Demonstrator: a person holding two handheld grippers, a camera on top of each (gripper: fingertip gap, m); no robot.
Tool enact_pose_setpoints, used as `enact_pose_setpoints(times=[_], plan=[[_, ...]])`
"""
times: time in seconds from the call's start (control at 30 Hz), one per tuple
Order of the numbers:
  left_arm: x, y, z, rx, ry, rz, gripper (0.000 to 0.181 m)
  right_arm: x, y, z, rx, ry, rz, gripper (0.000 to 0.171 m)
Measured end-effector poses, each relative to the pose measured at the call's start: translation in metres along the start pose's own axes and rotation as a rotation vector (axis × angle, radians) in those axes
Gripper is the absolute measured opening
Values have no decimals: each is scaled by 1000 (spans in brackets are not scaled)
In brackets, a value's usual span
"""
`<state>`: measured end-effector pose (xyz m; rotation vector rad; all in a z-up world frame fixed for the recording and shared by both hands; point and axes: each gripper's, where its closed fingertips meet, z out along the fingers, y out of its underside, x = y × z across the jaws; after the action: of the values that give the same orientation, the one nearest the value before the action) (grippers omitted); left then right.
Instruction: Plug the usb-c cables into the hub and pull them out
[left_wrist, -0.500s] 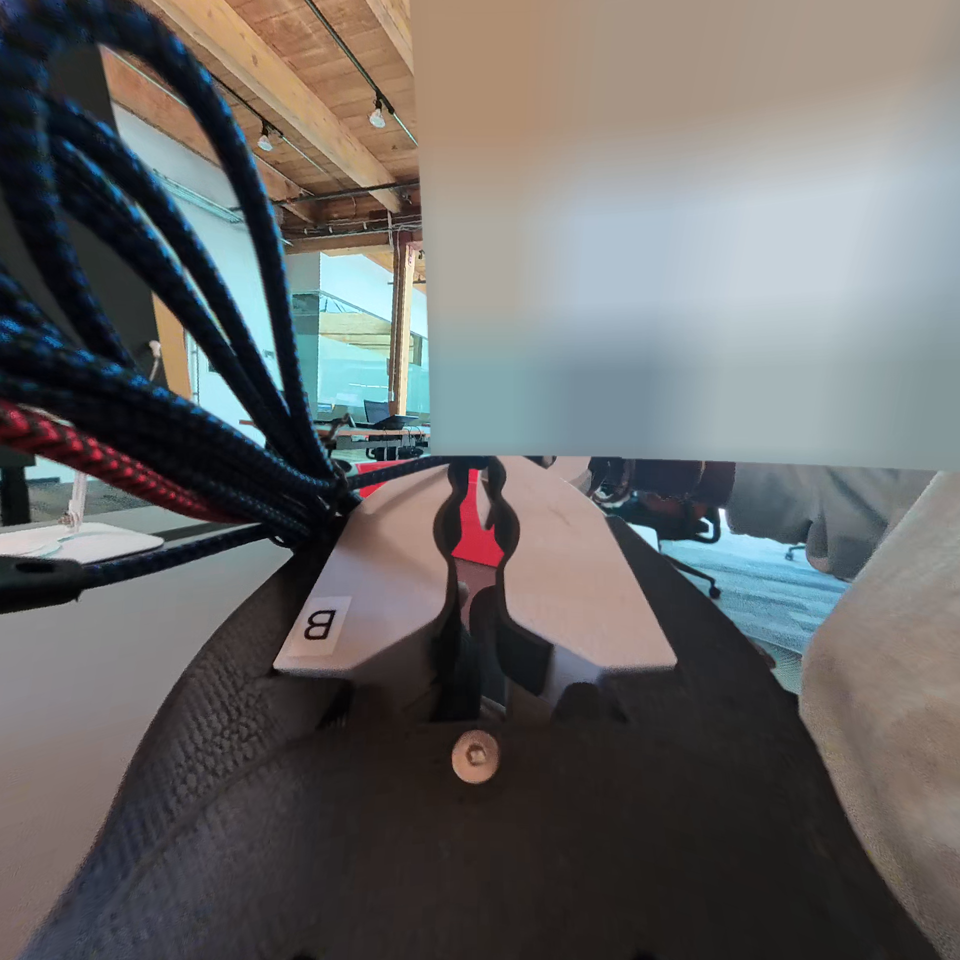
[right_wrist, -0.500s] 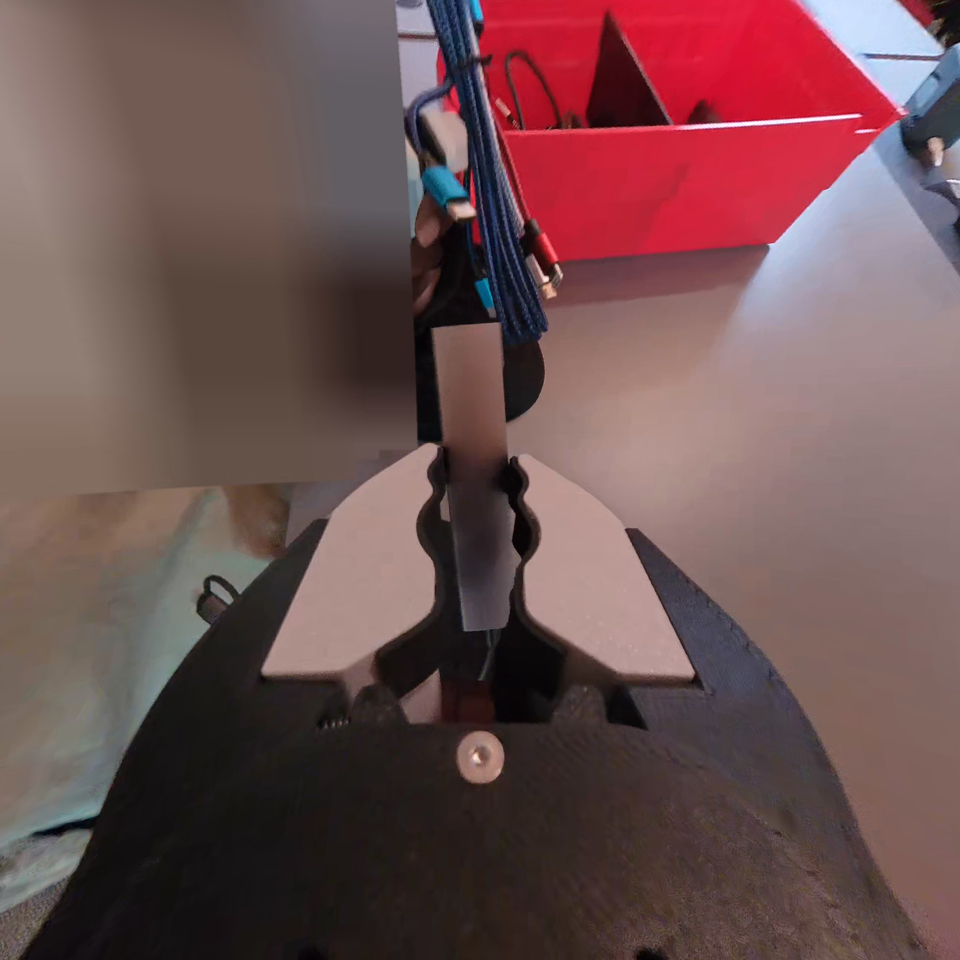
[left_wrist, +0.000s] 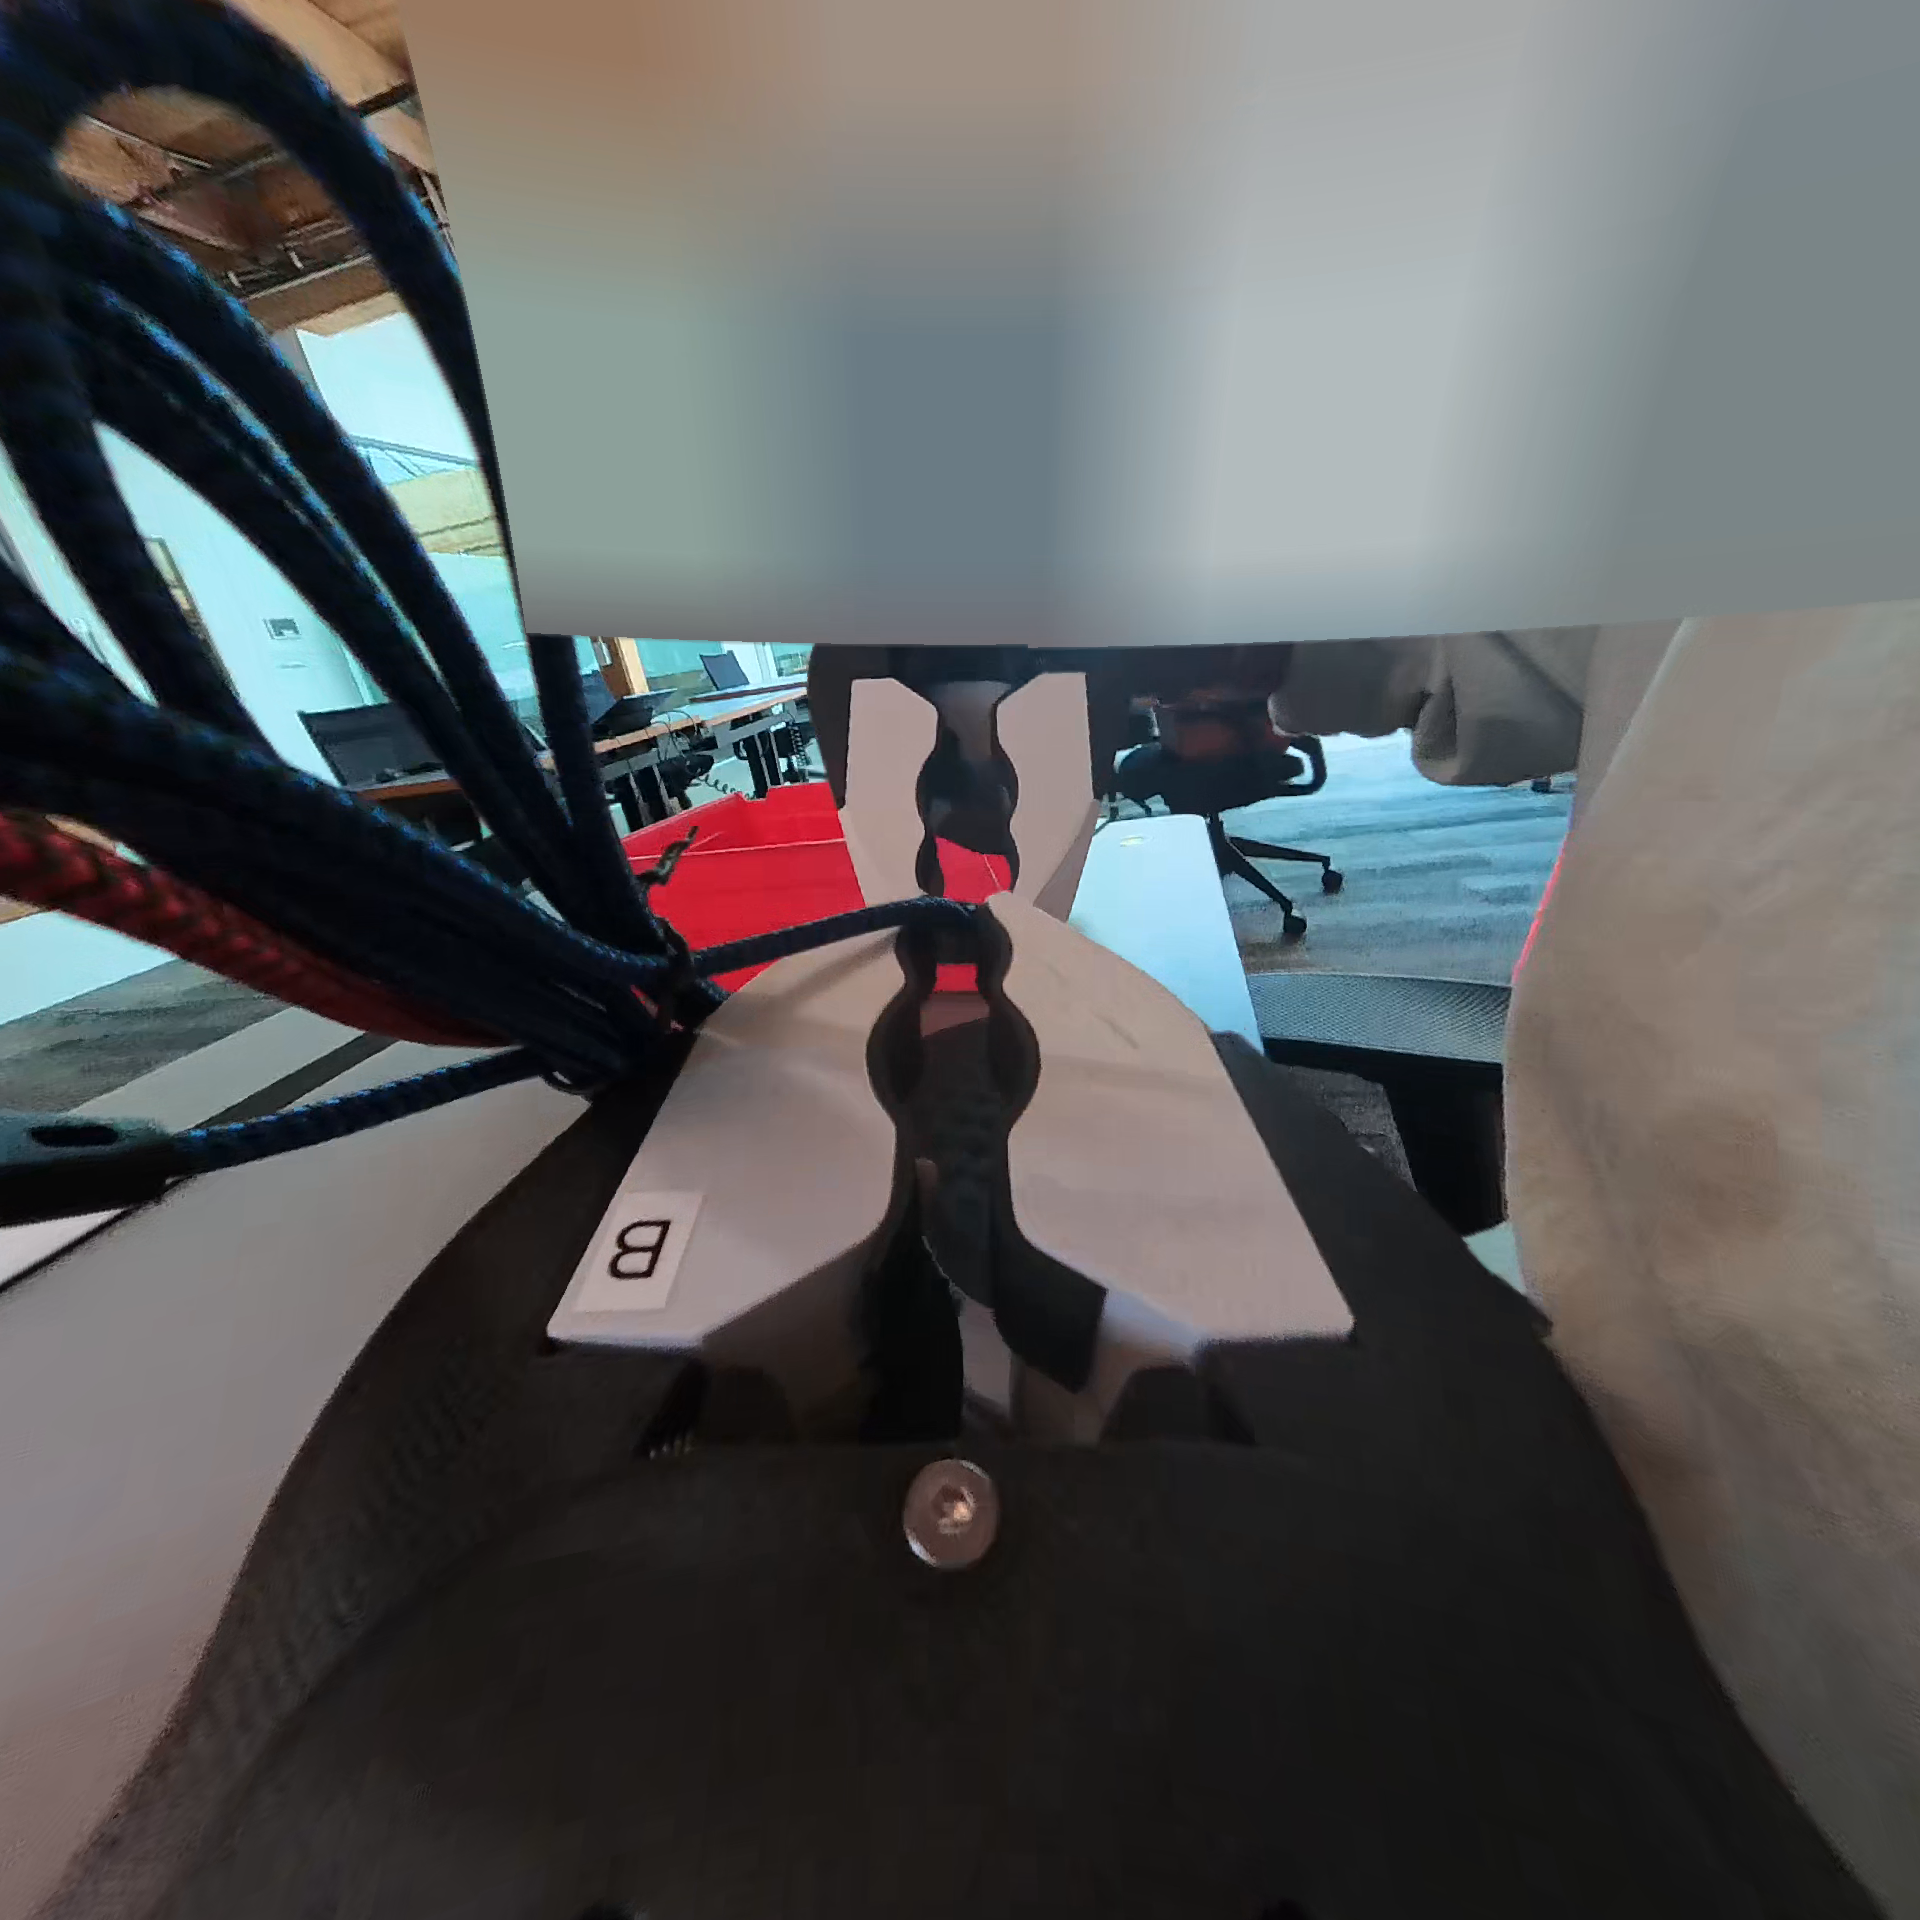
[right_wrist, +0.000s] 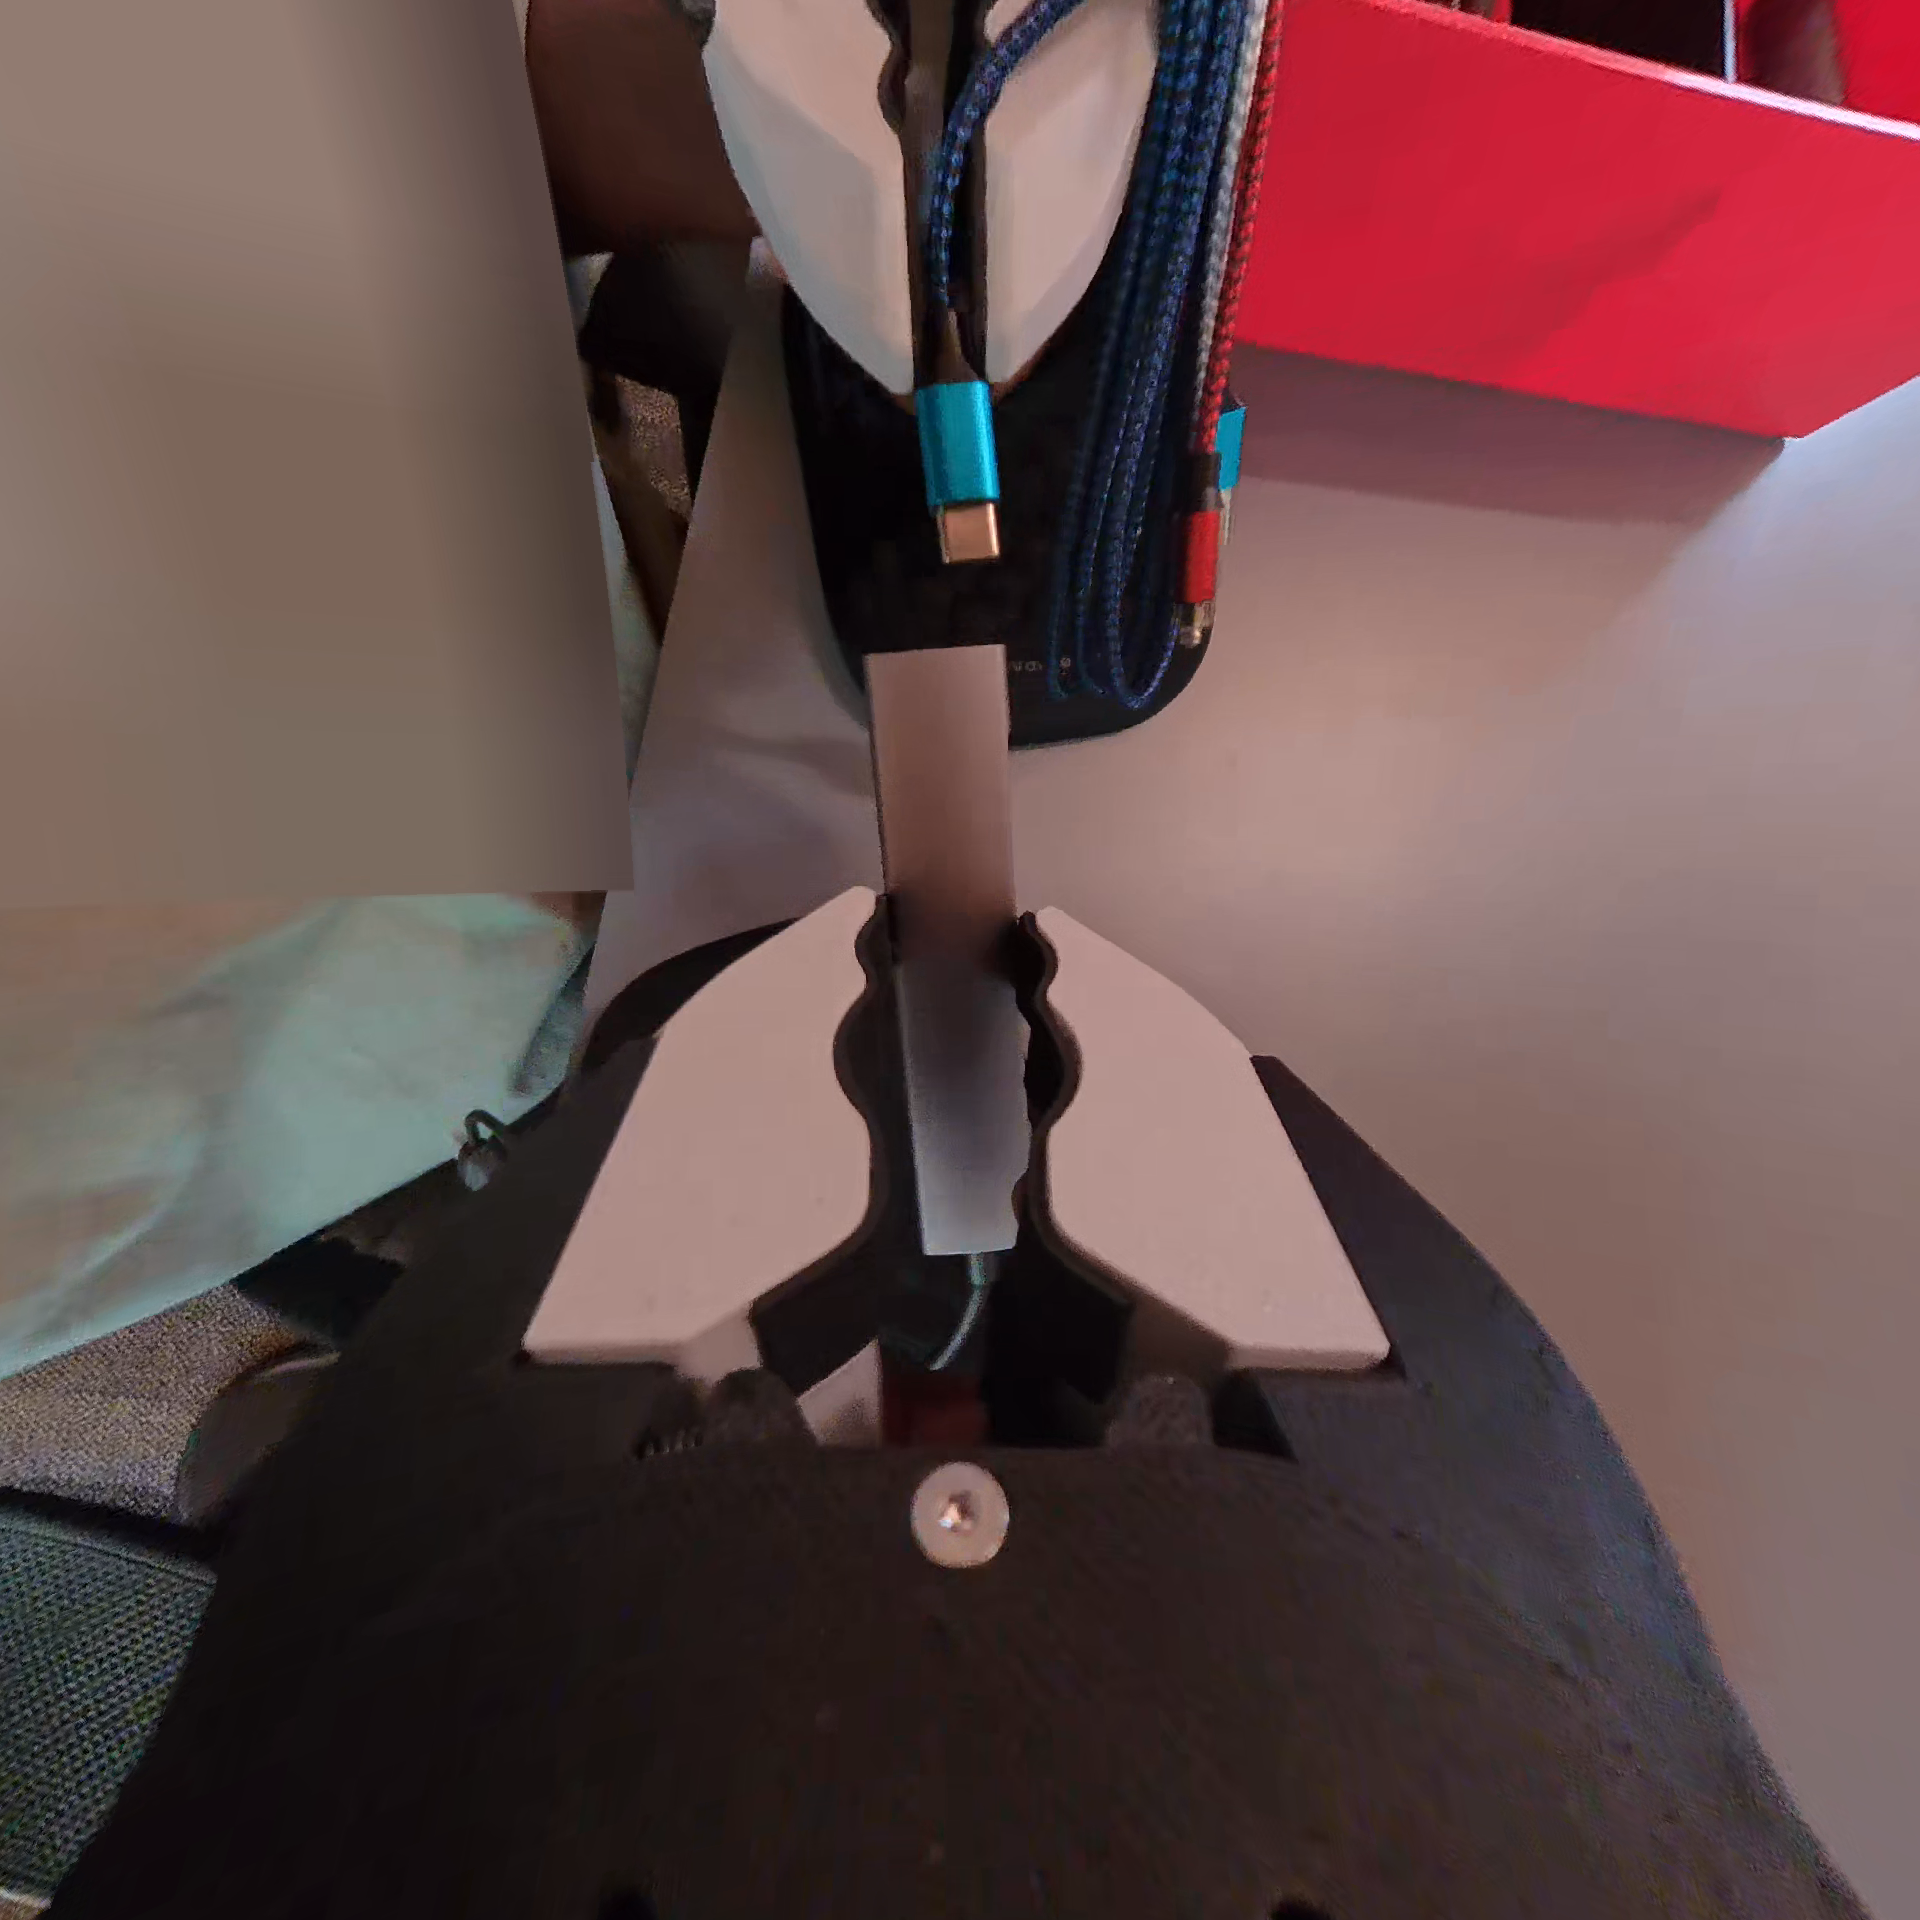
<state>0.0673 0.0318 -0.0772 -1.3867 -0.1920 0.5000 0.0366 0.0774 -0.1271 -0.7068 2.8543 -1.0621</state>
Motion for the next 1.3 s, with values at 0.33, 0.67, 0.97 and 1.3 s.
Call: enact_pose_setpoints(times=[0.33, 0.67, 0.97, 1.3], plan=[[2, 14, 4, -56, 25, -1, 7, 5, 1, 4, -17, -12, -25, 22], [-4, 15, 4, -31, -34, -7, 7, 11, -6, 3, 65, 47, -31, 22], [-1, 22, 6, -33, 7, -67, 8, 6, -7, 7, 148, 43, -48, 20], [-12, 11, 3, -2, -110, -92, 39, 61, -31, -53, -2, 447, -473, 22]])
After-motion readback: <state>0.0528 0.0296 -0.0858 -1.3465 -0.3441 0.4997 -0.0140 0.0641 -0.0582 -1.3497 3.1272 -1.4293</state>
